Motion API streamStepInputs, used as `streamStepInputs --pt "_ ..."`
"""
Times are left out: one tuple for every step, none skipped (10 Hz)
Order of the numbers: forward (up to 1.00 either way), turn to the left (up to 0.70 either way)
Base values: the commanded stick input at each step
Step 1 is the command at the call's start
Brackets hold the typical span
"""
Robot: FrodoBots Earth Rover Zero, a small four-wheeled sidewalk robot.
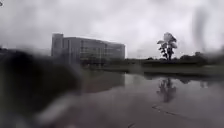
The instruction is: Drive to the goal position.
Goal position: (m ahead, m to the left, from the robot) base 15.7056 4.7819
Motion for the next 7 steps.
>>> streamStepInputs --pt "0.00 0.00" --pt "0.00 0.00" --pt "0.00 0.00" --pt "0.00 0.00" --pt "0.00 0.00" --pt "0.00 0.00" --pt "0.50 0.00"
